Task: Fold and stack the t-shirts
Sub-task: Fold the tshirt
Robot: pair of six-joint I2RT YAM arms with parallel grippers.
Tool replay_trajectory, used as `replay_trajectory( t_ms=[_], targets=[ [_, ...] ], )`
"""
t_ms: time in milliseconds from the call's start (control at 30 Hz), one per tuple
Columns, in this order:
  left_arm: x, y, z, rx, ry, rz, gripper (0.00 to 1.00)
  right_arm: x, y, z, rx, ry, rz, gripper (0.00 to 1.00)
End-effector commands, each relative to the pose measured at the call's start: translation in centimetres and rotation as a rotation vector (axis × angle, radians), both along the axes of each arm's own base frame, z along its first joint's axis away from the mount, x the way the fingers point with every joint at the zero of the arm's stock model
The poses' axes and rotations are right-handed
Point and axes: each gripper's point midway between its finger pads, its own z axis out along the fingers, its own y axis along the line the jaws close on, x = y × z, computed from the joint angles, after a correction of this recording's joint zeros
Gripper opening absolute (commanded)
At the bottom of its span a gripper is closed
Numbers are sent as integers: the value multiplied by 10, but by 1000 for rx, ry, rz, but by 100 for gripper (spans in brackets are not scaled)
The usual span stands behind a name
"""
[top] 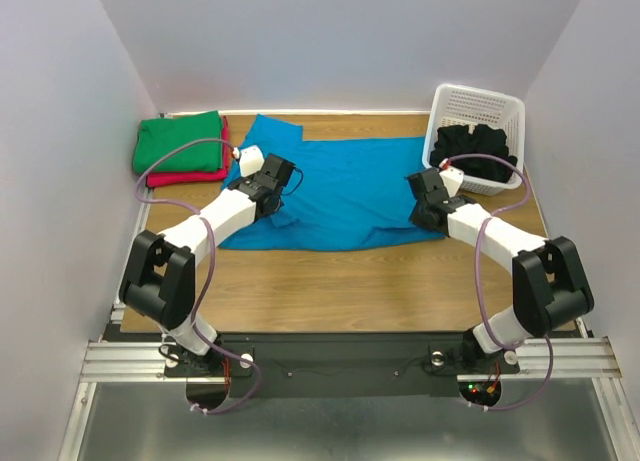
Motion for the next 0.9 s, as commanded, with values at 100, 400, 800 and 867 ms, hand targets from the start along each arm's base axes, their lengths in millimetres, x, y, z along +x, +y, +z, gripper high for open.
replay_trajectory(
  t_ms=[100, 400, 800, 867],
  targets=[
    [44, -2, 41, 12, -133, 21, 0, 29, -9, 20, -58, -70, -39, 0],
    [66, 13, 29, 13, -105, 56, 0, 44, -17, 19, -93, -69, -71, 1],
    [93, 18, 16, -1, -91, 75, 0, 72, -14, 5, -128, -35, -68, 0],
    [99, 22, 11, -1, -80, 86, 3, 77, -15, 5, -147, -32, -54, 0]
  ],
)
